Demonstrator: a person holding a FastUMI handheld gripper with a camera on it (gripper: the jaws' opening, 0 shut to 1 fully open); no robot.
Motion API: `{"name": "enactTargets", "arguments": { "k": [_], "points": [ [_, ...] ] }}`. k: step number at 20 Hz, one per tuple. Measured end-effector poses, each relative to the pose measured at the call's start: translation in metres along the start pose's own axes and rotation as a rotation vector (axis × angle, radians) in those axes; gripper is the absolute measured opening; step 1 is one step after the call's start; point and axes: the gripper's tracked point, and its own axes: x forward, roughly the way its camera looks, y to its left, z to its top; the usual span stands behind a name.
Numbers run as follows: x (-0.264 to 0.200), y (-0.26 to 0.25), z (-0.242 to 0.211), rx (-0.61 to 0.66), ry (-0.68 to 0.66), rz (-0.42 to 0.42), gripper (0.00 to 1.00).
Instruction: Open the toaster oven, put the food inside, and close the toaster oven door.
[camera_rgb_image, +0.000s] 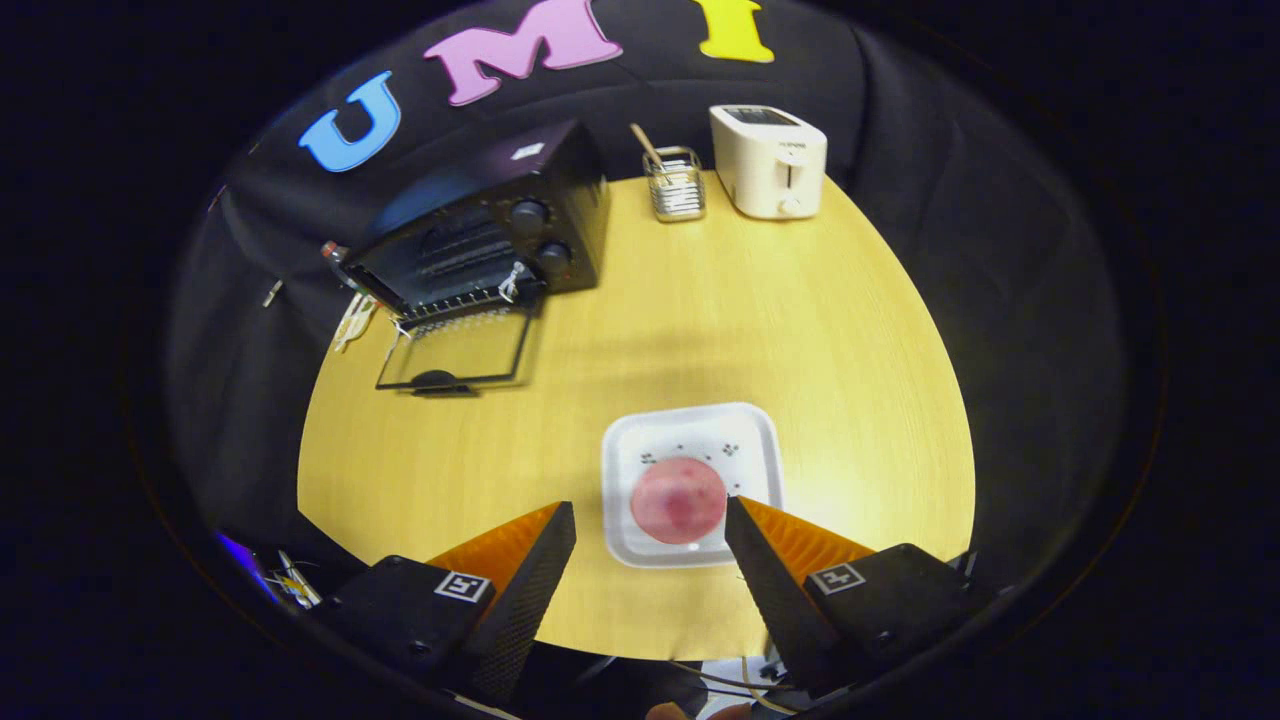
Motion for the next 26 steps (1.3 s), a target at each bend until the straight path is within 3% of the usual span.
{"name": "enactTargets", "arguments": {
  "k": [5, 6, 9, 11, 13, 16, 18, 22, 26],
  "points": [
    [0.049, -0.059, -0.008, 0.007, 0.104, -0.037, 0.99],
    [0.058, -0.065, -0.01, 0.005, 0.128, -0.041, 0.89],
    [0.084, -0.071, -0.012, -0.021, 0.188, -0.033, 0.86],
    [0.095, -0.075, -0.016, -0.058, 0.228, -0.049, 0.67],
    [0.102, -0.081, -0.023, -0.132, 0.256, -0.092, 0.67],
    [0.103, -0.078, -0.018, -0.135, 0.256, -0.058, 0.33],
    [0.105, -0.074, -0.023, -0.128, 0.286, 0.03, 0.09],
    [0.103, -0.071, -0.02, -0.03, 0.283, 0.156, 0.05],
    [0.084, -0.058, -0.017, 0.209, 0.249, 0.335, 0.05]
  ]
}}
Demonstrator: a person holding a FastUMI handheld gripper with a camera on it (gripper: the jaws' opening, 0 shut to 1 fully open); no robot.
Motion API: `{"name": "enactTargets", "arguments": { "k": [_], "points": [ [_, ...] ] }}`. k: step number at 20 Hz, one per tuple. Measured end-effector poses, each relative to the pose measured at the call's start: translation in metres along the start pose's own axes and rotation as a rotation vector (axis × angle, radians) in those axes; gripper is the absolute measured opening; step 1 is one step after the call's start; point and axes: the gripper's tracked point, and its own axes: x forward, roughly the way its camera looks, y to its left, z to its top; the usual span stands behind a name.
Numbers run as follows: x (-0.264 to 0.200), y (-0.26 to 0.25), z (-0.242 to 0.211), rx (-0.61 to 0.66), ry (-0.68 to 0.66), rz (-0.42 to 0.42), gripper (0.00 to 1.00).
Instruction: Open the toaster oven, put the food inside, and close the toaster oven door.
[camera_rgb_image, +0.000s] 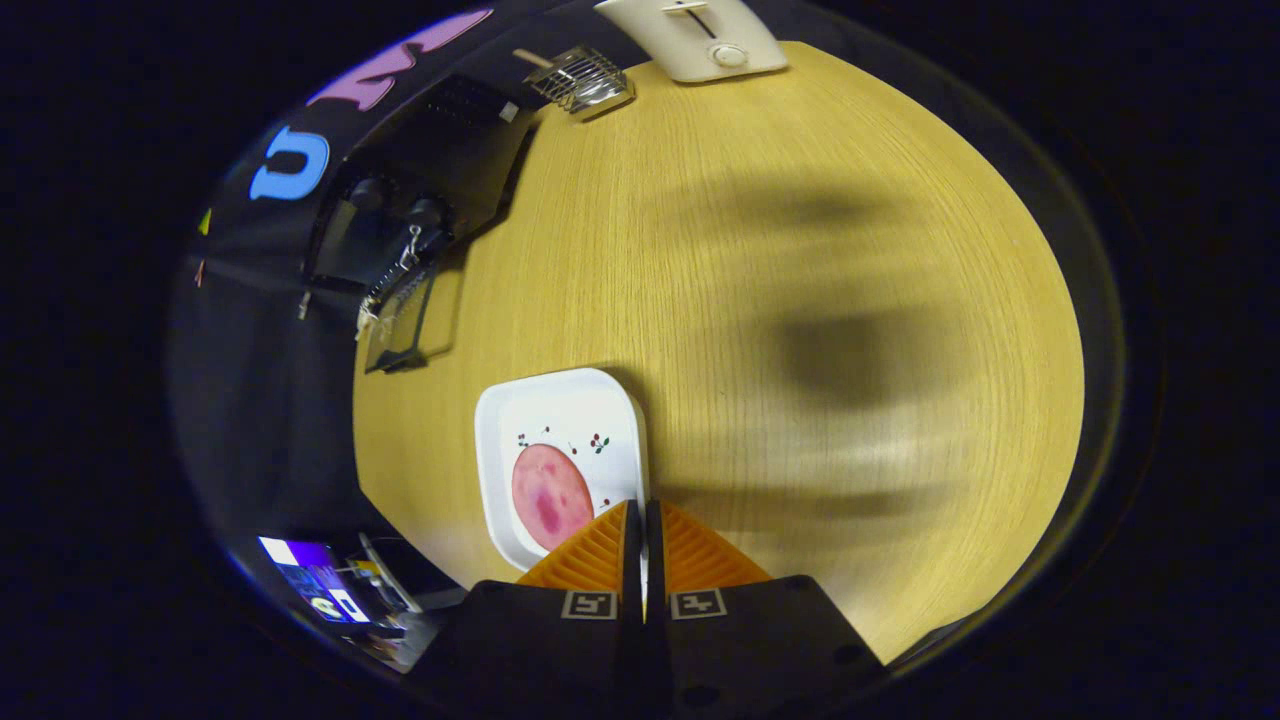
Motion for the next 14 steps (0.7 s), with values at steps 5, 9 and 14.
{"name": "enactTargets", "arguments": {
  "k": [5, 9, 14],
  "points": [
    [-0.015, 0.046, -0.021, 0.211, -0.09, 0.142, 0.05],
    [-0.007, 0.116, -0.036, 0.298, -0.154, 0.189, 0.05],
    [0.022, 0.218, -0.032, 0.396, -0.26, 0.236, 0.05]
  ]
}}
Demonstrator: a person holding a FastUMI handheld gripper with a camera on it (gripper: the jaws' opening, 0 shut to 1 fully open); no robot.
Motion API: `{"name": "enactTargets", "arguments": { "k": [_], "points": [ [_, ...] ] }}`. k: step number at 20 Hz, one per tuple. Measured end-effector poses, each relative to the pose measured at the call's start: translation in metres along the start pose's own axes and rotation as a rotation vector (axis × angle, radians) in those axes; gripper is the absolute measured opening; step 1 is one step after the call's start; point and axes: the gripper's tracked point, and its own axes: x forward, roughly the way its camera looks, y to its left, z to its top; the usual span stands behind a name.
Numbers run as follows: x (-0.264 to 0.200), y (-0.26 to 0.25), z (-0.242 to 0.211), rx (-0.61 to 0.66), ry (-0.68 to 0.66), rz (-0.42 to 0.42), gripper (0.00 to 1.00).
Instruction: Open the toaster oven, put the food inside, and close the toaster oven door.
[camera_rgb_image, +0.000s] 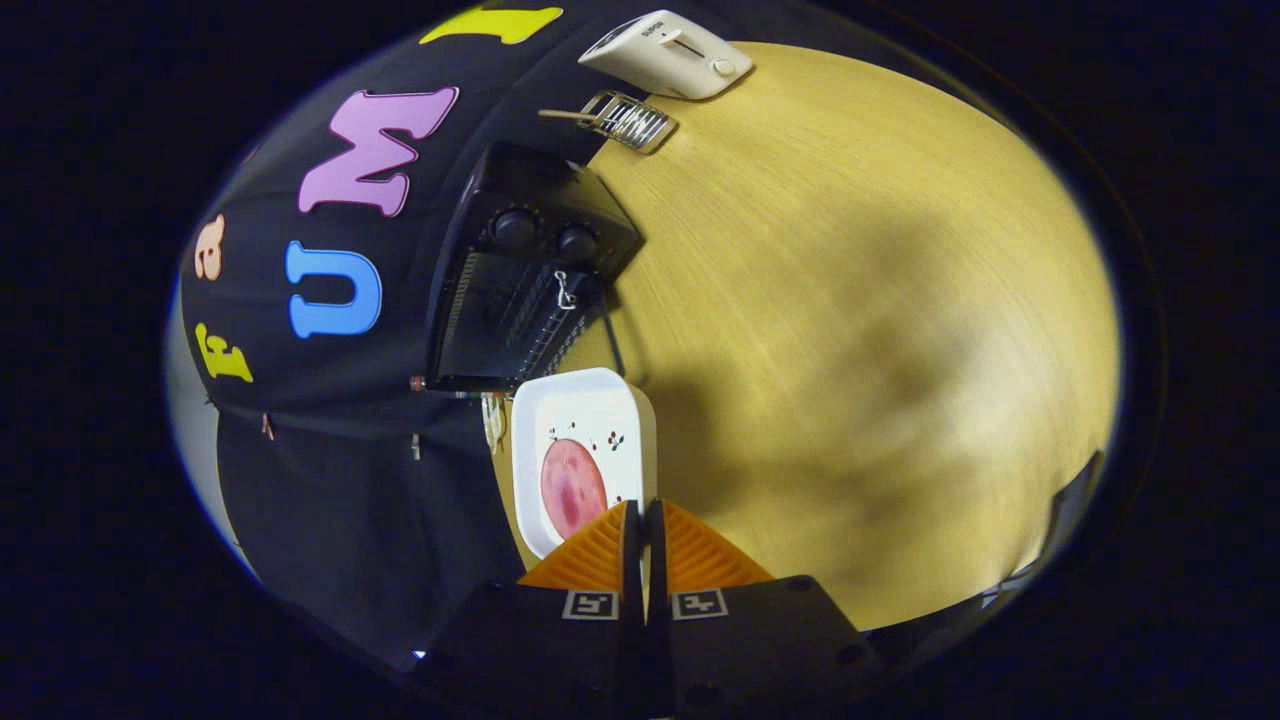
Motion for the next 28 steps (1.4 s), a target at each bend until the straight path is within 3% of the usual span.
{"name": "enactTargets", "arguments": {
  "k": [8, 18, 24, 28],
  "points": [
    [0.101, 0.082, -0.006, 0.223, -0.227, -0.021, 0.05],
    [0.196, 0.133, 0.069, 0.55, -0.561, -0.007, 0.05],
    [0.225, 0.134, 0.104, 0.633, -0.683, 0.0, 0.05],
    [0.239, 0.149, 0.114, 0.668, -0.672, 0.097, 0.06]
  ]
}}
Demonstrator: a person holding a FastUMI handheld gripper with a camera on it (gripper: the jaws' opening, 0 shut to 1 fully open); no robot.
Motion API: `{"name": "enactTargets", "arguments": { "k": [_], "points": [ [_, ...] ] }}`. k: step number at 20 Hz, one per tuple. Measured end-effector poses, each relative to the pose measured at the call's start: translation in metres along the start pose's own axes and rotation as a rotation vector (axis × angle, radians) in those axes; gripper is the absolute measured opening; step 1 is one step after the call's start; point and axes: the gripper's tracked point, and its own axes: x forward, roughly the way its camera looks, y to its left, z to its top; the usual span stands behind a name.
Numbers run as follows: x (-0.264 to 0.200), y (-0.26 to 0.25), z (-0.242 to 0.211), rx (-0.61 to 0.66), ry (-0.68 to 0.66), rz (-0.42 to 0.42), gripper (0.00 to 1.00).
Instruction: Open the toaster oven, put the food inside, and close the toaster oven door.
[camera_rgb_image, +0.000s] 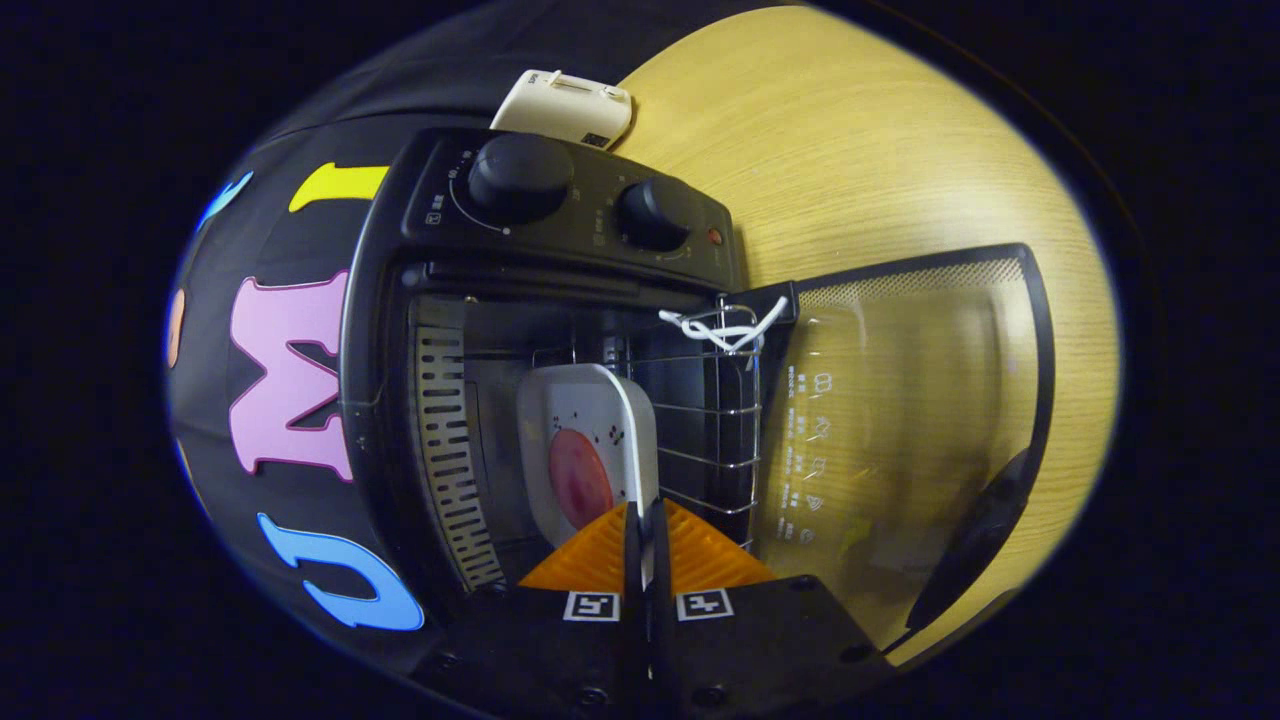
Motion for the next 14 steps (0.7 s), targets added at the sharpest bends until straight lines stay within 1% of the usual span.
{"name": "enactTargets", "arguments": {
  "k": [1, 2, 3, 6, 7, 8, 9, 10, 12, 14],
  "points": [
    [0.001, 0.003, -0.007, 0.023, 0.031, 0.014, 0.1],
    [-0.002, 0.002, -0.012, 0.021, 0.048, 0.024, 0.2],
    [-0.007, 0.001, -0.014, 0.002, 0.048, 0.03, 0.26],
    [-0.027, 0.01, -0.022, -0.045, 0.075, 0.066, 0.66],
    [-0.033, 0.007, -0.023, -0.061, 0.09, 0.061, 0.76],
    [-0.039, 0.005, -0.027, -0.089, 0.106, 0.056, 0.9],
    [-0.049, -0.003, -0.026, -0.129, 0.125, 0.031, 0.95],
    [-0.057, -0.006, -0.029, -0.159, 0.143, 0.036, 0.98],
    [-0.075, -0.002, -0.032, -0.184, 0.177, 0.073, 0.98],
    [-0.095, 0.002, -0.041, -0.189, 0.246, 0.101, 0.98]
  ]
}}
